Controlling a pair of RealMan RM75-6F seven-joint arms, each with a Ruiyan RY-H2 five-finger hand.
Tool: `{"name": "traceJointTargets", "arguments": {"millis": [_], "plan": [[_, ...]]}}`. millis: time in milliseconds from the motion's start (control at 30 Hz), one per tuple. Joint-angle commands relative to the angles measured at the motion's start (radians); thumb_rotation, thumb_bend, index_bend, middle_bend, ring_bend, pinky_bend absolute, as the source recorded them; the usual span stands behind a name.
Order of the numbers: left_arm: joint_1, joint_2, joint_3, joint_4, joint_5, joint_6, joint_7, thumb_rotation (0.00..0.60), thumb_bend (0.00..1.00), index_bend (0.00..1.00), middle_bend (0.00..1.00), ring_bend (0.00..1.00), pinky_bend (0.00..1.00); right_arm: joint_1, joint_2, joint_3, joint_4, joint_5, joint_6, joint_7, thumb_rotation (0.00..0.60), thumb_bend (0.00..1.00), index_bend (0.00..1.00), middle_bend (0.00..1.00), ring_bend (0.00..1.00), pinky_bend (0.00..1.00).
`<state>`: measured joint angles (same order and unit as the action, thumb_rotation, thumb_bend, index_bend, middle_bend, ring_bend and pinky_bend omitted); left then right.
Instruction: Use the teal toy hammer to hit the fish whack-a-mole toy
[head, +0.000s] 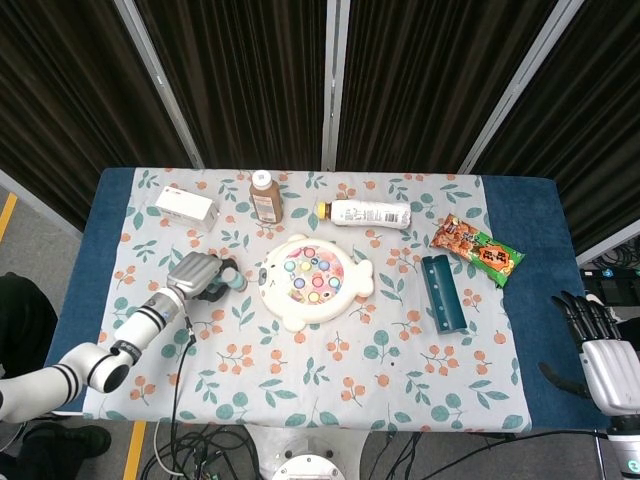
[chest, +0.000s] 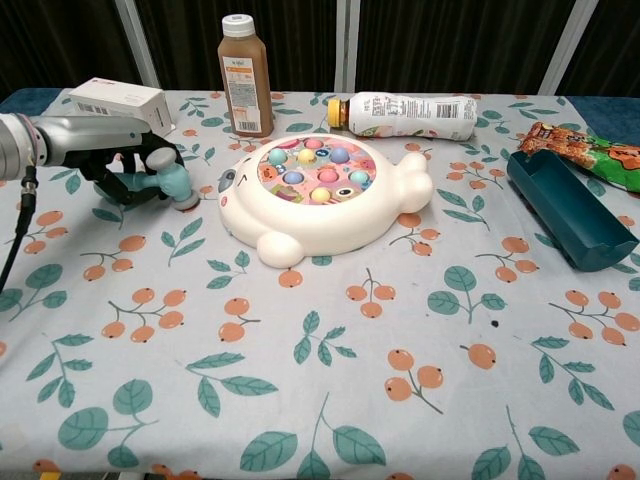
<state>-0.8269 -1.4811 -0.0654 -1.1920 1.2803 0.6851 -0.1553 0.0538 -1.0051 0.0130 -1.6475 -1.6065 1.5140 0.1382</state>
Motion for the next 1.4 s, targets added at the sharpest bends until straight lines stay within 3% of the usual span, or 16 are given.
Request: {"name": "traceJointTargets", "arguments": {"millis": [33,200,333,567,767,967,1100,1400], "plan": [[-0.001,0.005,-0.003,-0.007,-0.006,-0.008,0.005,0.586,0.43,0.29,0.35,0.30,0.42,0.000,0.000,0.000,0.000,-0.001,0.001,0.000,0.600,0.11,0.00,0.06,0.00,0.00],[0.004,0.011,-0.007,-0.017,-0.011,-0.008,0.013,0.586,0.38,0.25,0.32,0.27,0.42,-0.002,-0.001,-0.001,0.001,-0.001,0.004,0.001,0.600,0.12,0.00,0.06,0.00,0.00],[0.009,0.020,-0.010,-0.032,-0.011,-0.004,0.016,0.586,0.33,0.17,0.23,0.18,0.39,-0.002,-0.001,-0.001,0.002,-0.003,0.005,0.002,0.600,0.12,0.00,0.06,0.00,0.00],[0.030,0.041,-0.025,-0.062,0.007,0.054,0.004,0.585,0.33,0.12,0.09,0.02,0.17,0.000,0.001,0.000,0.001,-0.006,0.006,0.002,0.600,0.12,0.00,0.07,0.00,0.00],[0.075,0.110,-0.039,-0.133,0.036,0.153,-0.016,0.567,0.31,0.11,0.09,0.01,0.11,0.002,0.006,0.000,0.001,-0.010,0.006,0.001,0.600,0.12,0.00,0.07,0.00,0.00],[0.180,0.223,-0.057,-0.218,0.024,0.320,-0.026,0.584,0.29,0.11,0.09,0.01,0.11,0.011,0.020,0.006,0.010,-0.007,-0.001,0.018,0.600,0.12,0.00,0.07,0.00,0.00],[0.284,0.277,-0.060,-0.252,-0.030,0.468,0.063,0.600,0.28,0.11,0.09,0.01,0.11,0.027,0.031,0.010,0.023,-0.010,-0.018,0.064,0.600,0.12,0.00,0.07,0.00,0.00],[0.512,0.348,-0.002,-0.381,-0.021,0.754,0.161,0.600,0.27,0.12,0.10,0.01,0.10,0.056,0.030,0.014,0.046,-0.038,-0.031,0.112,0.600,0.12,0.00,0.07,0.00,0.00]]}}
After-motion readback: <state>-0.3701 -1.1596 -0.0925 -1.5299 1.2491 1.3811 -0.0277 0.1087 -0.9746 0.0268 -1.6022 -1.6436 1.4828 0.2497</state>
